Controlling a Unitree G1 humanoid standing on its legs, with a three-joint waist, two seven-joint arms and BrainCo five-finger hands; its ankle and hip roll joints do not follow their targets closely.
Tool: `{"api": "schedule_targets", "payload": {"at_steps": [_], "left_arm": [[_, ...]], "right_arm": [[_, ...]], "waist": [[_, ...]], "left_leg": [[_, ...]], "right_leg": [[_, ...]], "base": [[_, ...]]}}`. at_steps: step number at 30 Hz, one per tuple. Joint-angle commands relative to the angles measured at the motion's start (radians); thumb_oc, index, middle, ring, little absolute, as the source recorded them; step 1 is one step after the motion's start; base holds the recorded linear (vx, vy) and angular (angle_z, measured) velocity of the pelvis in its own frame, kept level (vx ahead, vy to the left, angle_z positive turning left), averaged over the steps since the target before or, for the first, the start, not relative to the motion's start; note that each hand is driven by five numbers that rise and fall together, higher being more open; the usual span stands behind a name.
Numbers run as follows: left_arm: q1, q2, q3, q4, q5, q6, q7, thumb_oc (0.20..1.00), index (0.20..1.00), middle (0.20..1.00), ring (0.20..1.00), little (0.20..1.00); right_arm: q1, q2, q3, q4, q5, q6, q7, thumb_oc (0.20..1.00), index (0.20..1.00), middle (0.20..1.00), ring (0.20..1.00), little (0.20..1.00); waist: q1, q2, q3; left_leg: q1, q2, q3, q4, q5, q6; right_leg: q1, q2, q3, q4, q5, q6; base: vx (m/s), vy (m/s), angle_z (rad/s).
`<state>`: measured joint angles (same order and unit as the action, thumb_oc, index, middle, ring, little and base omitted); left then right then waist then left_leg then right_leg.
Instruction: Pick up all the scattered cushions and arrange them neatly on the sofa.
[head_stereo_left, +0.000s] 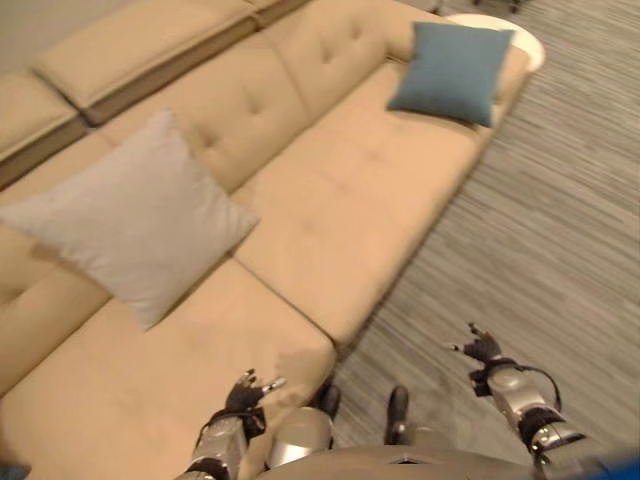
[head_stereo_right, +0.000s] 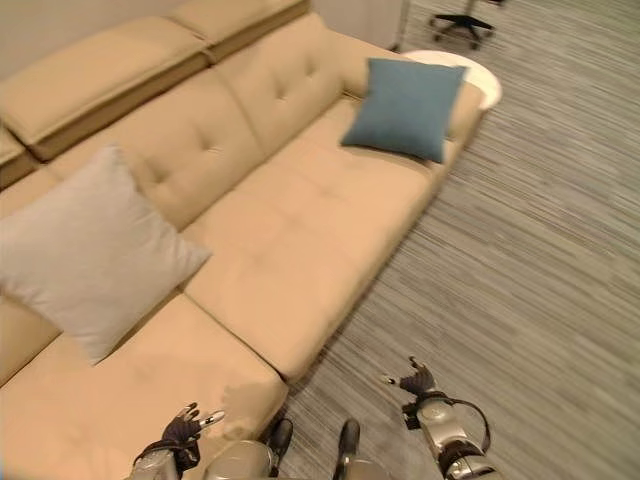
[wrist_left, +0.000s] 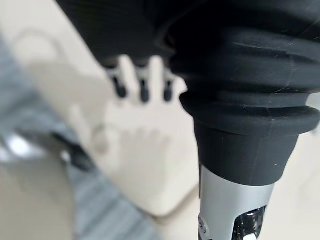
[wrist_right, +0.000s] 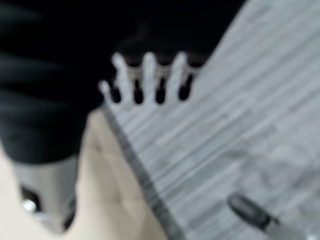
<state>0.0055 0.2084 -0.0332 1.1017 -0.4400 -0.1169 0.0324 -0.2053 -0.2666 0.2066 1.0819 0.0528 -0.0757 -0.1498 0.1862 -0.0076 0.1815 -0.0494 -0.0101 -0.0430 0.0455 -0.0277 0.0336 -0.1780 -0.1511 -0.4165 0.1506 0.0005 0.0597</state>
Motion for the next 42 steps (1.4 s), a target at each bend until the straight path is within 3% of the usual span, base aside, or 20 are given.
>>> {"api": "schedule_targets", "payload": {"at_steps": [1, 4, 9, 11, 12, 14, 16, 17, 20, 22, 24, 26, 29, 30, 31, 32, 34, 36, 39, 42], "left_arm": [[0.014, 0.011, 0.006, 0.034, 0.038, -0.013, 0.002, 1.0, 1.0, 1.0, 1.0, 1.0], [0.018, 0.014, 0.005, 0.046, 0.046, -0.015, 0.003, 1.0, 1.0, 1.0, 1.0, 1.0], [0.006, 0.017, -0.018, 0.057, 0.07, -0.014, 0.016, 1.0, 1.0, 1.0, 1.0, 1.0], [-0.044, 0.011, -0.067, 0.03, 0.081, -0.014, 0.029, 1.0, 1.0, 1.0, 1.0, 1.0], [-0.044, 0.011, -0.068, 0.03, 0.081, -0.014, 0.029, 1.0, 1.0, 1.0, 1.0, 1.0], [-0.061, 0.005, -0.089, -0.003, 0.085, -0.016, 0.031, 1.0, 1.0, 1.0, 1.0, 1.0], [-0.071, 0.002, -0.101, -0.02, 0.095, -0.016, 0.033, 1.0, 1.0, 1.0, 1.0, 1.0], [-0.083, 0.0, -0.115, -0.022, 0.109, -0.016, 0.035, 1.0, 1.0, 1.0, 1.0, 1.0], [-0.101, 0.004, -0.122, -0.033, 0.101, -0.018, 0.041, 1.0, 1.0, 1.0, 1.0, 1.0], [-0.104, 0.005, -0.127, -0.036, 0.098, -0.015, 0.039, 1.0, 1.0, 1.0, 1.0, 1.0], [-0.107, 0.012, -0.134, -0.039, 0.097, -0.018, 0.035, 1.0, 1.0, 1.0, 1.0, 1.0], [-0.111, 0.019, -0.134, -0.041, 0.095, -0.019, 0.032, 1.0, 1.0, 1.0, 1.0, 1.0], [-0.099, 0.033, -0.122, -0.025, 0.098, -0.013, 0.028, 1.0, 1.0, 1.0, 1.0, 1.0], [-0.09, 0.04, -0.119, -0.025, 0.099, -0.013, 0.028, 1.0, 1.0, 1.0, 1.0, 1.0], [-0.087, 0.062, -0.112, -0.025, 0.1, -0.004, 0.025, 1.0, 1.0, 1.0, 1.0, 1.0], [-0.088, 0.067, -0.109, -0.017, 0.107, -0.001, 0.026, 1.0, 1.0, 1.0, 1.0, 1.0], [-0.094, 0.081, -0.106, -0.018, 0.107, 0.0, 0.03, 1.0, 1.0, 1.0, 1.0, 1.0], [-0.105, 0.084, -0.109, -0.013, 0.105, 0.0, 0.038, 1.0, 1.0, 1.0, 1.0, 1.0], [-0.109, 0.087, -0.106, -0.01, 0.105, -0.007, 0.045, 1.0, 1.0, 1.0, 1.0, 1.0], [-0.12, 0.089, -0.112, 0.0, 0.121, -0.014, 0.045, 1.0, 1.0, 1.0, 1.0, 1.0]], "right_arm": [[0.029, -0.06, -0.028, -0.013, -0.005, -0.009, -0.002, 1.0, 1.0, 1.0, 1.0, 1.0], [0.049, -0.057, -0.058, 0.015, 0.018, -0.003, -0.005, 1.0, 1.0, 1.0, 1.0, 1.0], [0.082, -0.041, -0.078, 0.031, 0.043, -0.002, -0.018, 1.0, 1.0, 1.0, 1.0, 1.0], [0.096, -0.039, -0.098, 0.017, 0.082, -0.016, -0.05, 1.0, 1.0, 1.0, 1.0, 1.0], [0.096, -0.039, -0.098, 0.017, 0.082, -0.016, -0.05, 1.0, 1.0, 1.0, 1.0, 1.0], [0.112, -0.042, -0.097, 0.006, 0.09, -0.021, -0.065, 1.0, 1.0, 1.0, 1.0, 1.0], [0.125, -0.036, -0.091, 0.006, 0.081, -0.014, -0.067, 1.0, 1.0, 1.0, 1.0, 1.0], [0.133, -0.03, -0.091, 0.019, 0.085, -0.004, -0.06, 1.0, 1.0, 1.0, 1.0, 1.0], [0.134, -0.022, -0.09, 0.034, 0.083, -0.002, -0.071, 1.0, 1.0, 1.0, 1.0, 1.0], [0.14, -0.022, -0.082, 0.044, 0.065, -0.008, -0.078, 1.0, 1.0, 1.0, 1.0, 1.0], [0.143, -0.019, -0.077, 0.061, 0.061, -0.012, -0.081, 1.0, 1.0, 1.0, 1.0, 1.0], [0.146, -0.021, -0.073, 0.069, 0.056, -0.009, -0.08, 1.0, 1.0, 1.0, 1.0, 1.0], [0.157, 0.003, -0.049, 0.087, 0.028, -0.003, -0.07, 1.0, 1.0, 1.0, 1.0, 1.0], [0.169, 0.012, -0.045, 0.086, 0.03, -0.006, -0.067, 1.0, 1.0, 1.0, 1.0, 1.0], [0.179, 0.028, -0.044, 0.082, 0.024, -0.004, -0.053, 1.0, 1.0, 1.0, 1.0, 1.0], [0.189, 0.033, -0.04, 0.083, 0.017, -0.005, -0.041, 1.0, 1.0, 1.0, 1.0, 1.0], [0.181, 0.036, -0.038, 0.07, 0.017, 0.0, -0.033, 1.0, 1.0, 1.0, 1.0, 1.0], [0.168, 0.041, -0.041, 0.06, 0.017, 0.004, -0.027, 1.0, 1.0, 1.0, 1.0, 1.0], [0.171, 0.04, -0.047, 0.048, 0.019, 0.003, -0.027, 1.0, 1.0, 1.0, 1.0, 1.0], [0.17, 0.033, -0.057, 0.05, 0.029, 0.005, -0.028, 1.0, 1.0, 1.0, 1.0, 1.0]], "waist": [[0.045, 0.004, -0.036], [0.037, -0.002, -0.038], [0.021, -0.018, -0.058], [-0.003, -0.012, -0.05], [-0.004, -0.011, -0.051], [-0.011, -0.012, -0.036], [-0.006, -0.017, -0.021], [0.001, -0.03, -0.008], [0.024, -0.055, -0.004], [0.043, -0.054, -0.013], [0.059, -0.044, -0.024], [0.062, -0.04, -0.026], [0.078, -0.078, -0.034], [0.081, -0.093, -0.031], [0.079, -0.114, -0.024], [0.068, -0.118, -0.014], [0.04, -0.099, 0.004], [0.008, -0.072, 0.007], [-0.007, -0.074, 0.006], [-0.028, -0.076, -0.002]], "left_leg": [[0.022, -0.02, -0.113, -0.008, -0.056, -0.036], [0.039, 0.008, -0.08, -0.018, -0.066, -0.045], [0.077, 0.051, -0.072, -0.025, -0.086, -0.078], [0.022, 0.117, -0.024, 0.089, -0.032, -0.136], [0.02, 0.117, -0.025, 0.092, -0.034, -0.137], [-0.044, 0.15, 0.032, 0.258, -0.009, -0.135], [-0.09, 0.124, 0.034, 0.392, -0.012, -0.123], [-0.153, 0.048, 0.012, 0.446, -0.05, -0.11], [-0.203, -0.041, 0.006, 0.351, -0.112, -0.081], [-0.203, -0.091, -0.026, 0.191, -0.053, -0.071], [-0.232, -0.093, -0.035, 0.048, 0.065, -0.08], [-0.256, -0.086, -0.017, 0.023, 0.099, -0.083], [-0.228, -0.091, -0.059, 0.041, 0.081, -0.056], [-0.219, -0.087, -0.061, 0.054, 0.078, -0.051], [-0.182, -0.067, -0.055, 0.055, 0.059, -0.034], [-0.155, -0.059, -0.056, 0.061, 0.045, -0.02], [-0.113, -0.028, -0.058, 0.061, 0.031, -0.004], [-0.059, 0.004, -0.053, 0.03, 0.014, 0.007], [-0.001, 0.008, -0.057, 0.002, -0.023, 0.007], [0.049, 0.005, -0.092, -0.015, -0.061, -0.011]], "right_leg": [[0.044, -0.067, -0.023, 0.005, 0.028, 0.097], [0.048, -0.09, -0.031, -0.036, 0.061, 0.108], [0.074, -0.058, -0.033, -0.095, 0.058, 0.097], [0.116, -0.022, -0.072, -0.143, 0.044, 0.076], [0.116, -0.021, -0.074, -0.144, 0.044, 0.075], [0.149, -0.006, -0.089, -0.174, 0.028, 0.049], [0.173, 0.009, -0.072, -0.192, 0.02, 0.034], [0.188, 0.019, -0.04, -0.203, 0.009, 0.032], [0.206, 0.03, -0.019, -0.226, 0.002, 0.046], [0.215, 0.058, 0.005, -0.237, -0.004, 0.055], [0.231, 0.101, 0.02, -0.238, -0.026, 0.056], [0.245, 0.118, 0.023, -0.238, -0.039, 0.053], [0.261, 0.131, 0.055, -0.21, -0.059, 0.054], [0.26, 0.129, 0.061, -0.158, -0.075, 0.052], [0.241, 0.116, 0.059, -0.029, -0.081, 0.073], [0.205, 0.096, 0.069, 0.086, -0.046, 0.1], [0.126, 0.084, 0.086, 0.297, 0.008, 0.138], [0.046, 0.048, 0.053, 0.391, 0.047, 0.147], [0.034, -0.001, 0.033, 0.216, 0.038, 0.12], [-0.003, -0.007, 0.1, -0.033, 0.076, 0.123]], "base": [[0.14, -0.143, -0.97], [0.17, -0.154, -0.58], [0.25, -0.17, -0.1], [0.2, -0.228, 0.08], [0.08, -0.135, 0.41], [0.11, -0.143, 0.34], [0.18, -0.107, 0.14], [0.2, -0.061, 0.0], [0.21, -0.033, -0.48], [0.23, 0.041, -0.58], [0.19, 0.033, -0.22], [0.18, 0.045, -0.19], [0.19, 0.059, -0.38], [0.28, 0.071, -0.46], [0.28, 0.137, -0.48], [0.25, 0.168, -0.37], [0.15, 0.193, -0.2], [0.18, 0.158, -0.2], [0.3, 0.003, -0.1], [0.45, -0.074, 0.09]]}}
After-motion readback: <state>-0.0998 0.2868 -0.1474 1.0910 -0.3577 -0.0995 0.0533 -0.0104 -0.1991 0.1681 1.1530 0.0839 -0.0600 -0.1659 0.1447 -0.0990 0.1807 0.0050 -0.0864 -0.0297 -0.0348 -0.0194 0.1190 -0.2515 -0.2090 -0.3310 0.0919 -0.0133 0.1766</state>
